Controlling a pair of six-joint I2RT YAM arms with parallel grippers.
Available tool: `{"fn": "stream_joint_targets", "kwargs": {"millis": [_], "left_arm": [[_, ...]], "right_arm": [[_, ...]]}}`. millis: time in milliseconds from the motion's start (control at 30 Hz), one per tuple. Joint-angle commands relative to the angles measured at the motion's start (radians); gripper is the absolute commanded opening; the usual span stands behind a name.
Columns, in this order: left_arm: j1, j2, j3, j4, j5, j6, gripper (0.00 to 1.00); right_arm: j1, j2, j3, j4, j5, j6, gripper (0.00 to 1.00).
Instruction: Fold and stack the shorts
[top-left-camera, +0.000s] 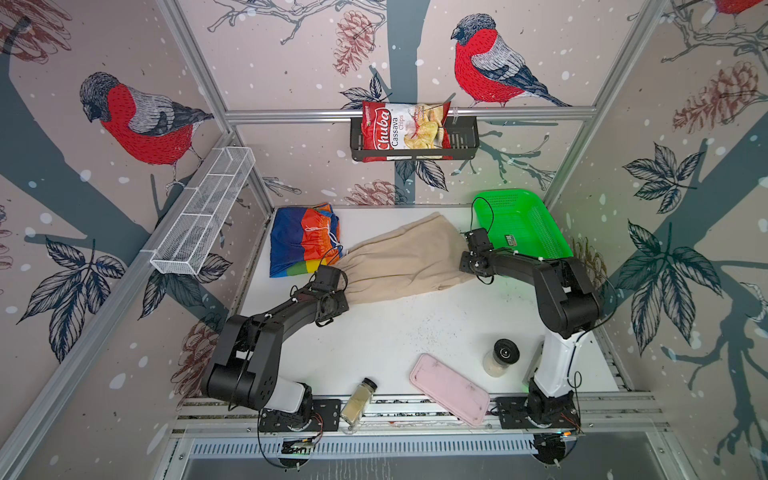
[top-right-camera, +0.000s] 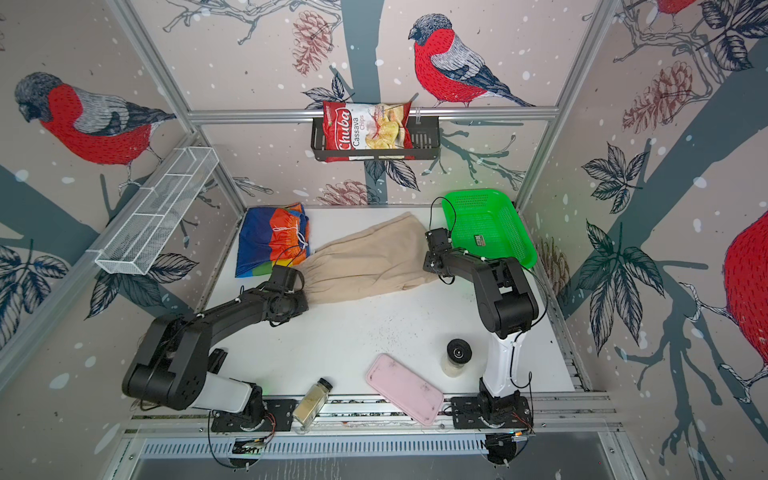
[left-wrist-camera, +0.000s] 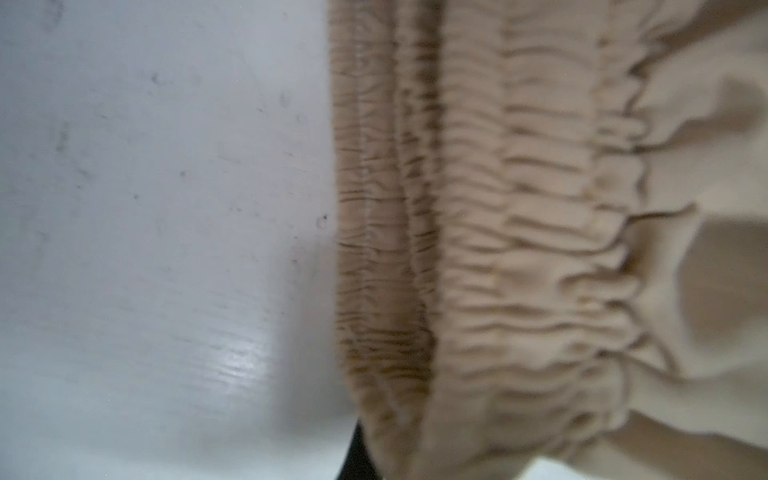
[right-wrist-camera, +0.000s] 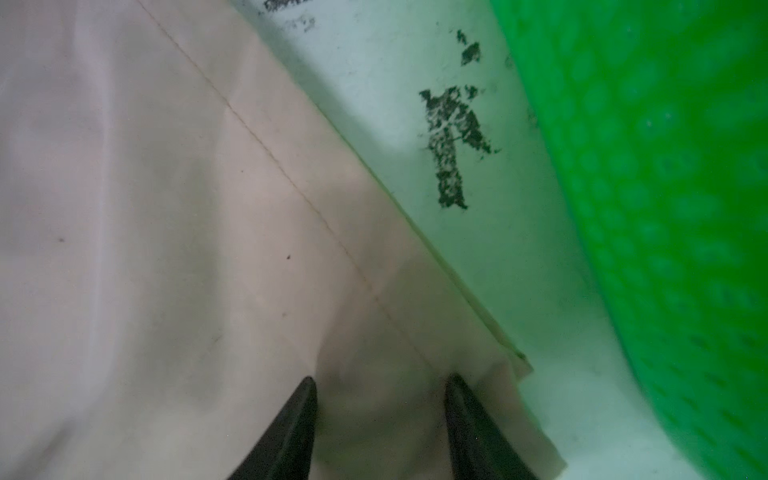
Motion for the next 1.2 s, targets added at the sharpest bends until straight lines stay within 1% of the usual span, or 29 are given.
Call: {"fn": "stream_joint_targets", "kwargs": {"millis": [0, 100, 233, 300, 367, 433, 467, 500, 533, 567, 633, 667, 767, 800, 900, 967, 1000, 1067, 1133, 1167], "left_arm": [[0.006, 0.006, -0.026, -0.070, 0.020, 0.010, 0.06], [0.002, -0.018, -0.018, -0.087, 0.059, 0.003, 0.07], [-0.034, -0.108, 0.029, -0.154, 0.076, -0.010, 0.09], [-0.043, -0.173, 0.063, -0.194, 0.069, -0.016, 0.14], [-0.042, -0.241, 0.101, -0.226, 0.048, -0.022, 0.23], [-0.034, -0.313, 0.137, -0.240, 0.018, -0.032, 0.34], [-0.024, -0.349, 0.146, -0.229, 0.027, -0.028, 0.38], [-0.006, -0.385, 0.152, -0.202, 0.056, -0.014, 0.50], [0.013, -0.424, 0.151, -0.166, 0.085, -0.001, 0.77], [0.026, -0.458, 0.144, -0.131, 0.096, 0.004, 0.98], [0.057, -0.526, 0.138, -0.075, 0.116, 0.002, 0.98], [0.067, -0.548, 0.139, -0.061, 0.122, 0.002, 0.99], [0.101, -0.594, 0.155, -0.046, 0.132, 0.001, 0.98], [0.111, -0.601, 0.159, -0.049, 0.132, 0.004, 0.95], [0.145, -0.587, 0.179, -0.115, 0.088, -0.003, 0.92], [0.185, -0.556, 0.188, -0.179, 0.061, -0.021, 0.90], [0.216, -0.538, 0.185, -0.204, 0.068, -0.028, 0.90], [0.278, -0.514, 0.161, -0.214, 0.119, -0.031, 0.89], [0.344, -0.501, 0.126, -0.196, 0.196, -0.033, 0.88], [0.368, -0.496, 0.112, -0.188, 0.218, -0.034, 0.88]], "right_arm": [[0.006, -0.004, 0.019, -0.015, 0.038, -0.024, 0.51], [0.043, -0.038, 0.043, -0.025, 0.084, -0.047, 0.52], [0.111, -0.156, 0.040, -0.006, 0.213, -0.061, 0.56], [0.154, -0.241, 0.013, 0.049, 0.262, -0.082, 0.59], [0.214, -0.317, -0.017, 0.120, 0.304, -0.118, 0.65], [0.298, -0.372, -0.037, 0.196, 0.335, -0.176, 0.71], [0.342, -0.385, -0.044, 0.230, 0.349, -0.208, 0.74], [0.395, -0.391, -0.047, 0.265, 0.367, -0.248, 0.78], [0.447, -0.388, -0.046, 0.299, 0.390, -0.288, 1.00], [0.487, -0.379, -0.045, 0.329, 0.413, -0.323, 0.99], [0.579, -0.343, -0.041, 0.392, 0.441, -0.396, 0.99], [0.608, -0.325, -0.038, 0.415, 0.439, -0.415, 0.99], [0.684, -0.233, -0.009, 0.447, 0.357, -0.448, 0.99], [0.707, -0.193, 0.005, 0.453, 0.339, -0.457, 0.99], [0.769, -0.070, 0.077, 0.461, 0.312, -0.496, 0.99], [0.800, 0.003, 0.129, 0.463, 0.262, -0.538, 1.00], [0.813, 0.038, 0.157, 0.463, 0.243, -0.557, 0.98], [0.828, 0.105, 0.209, 0.452, 0.190, -0.591, 0.96], [0.836, 0.166, 0.268, 0.432, 0.137, -0.611, 0.95], [0.837, 0.194, 0.296, 0.420, 0.113, -0.618, 0.94]]}}
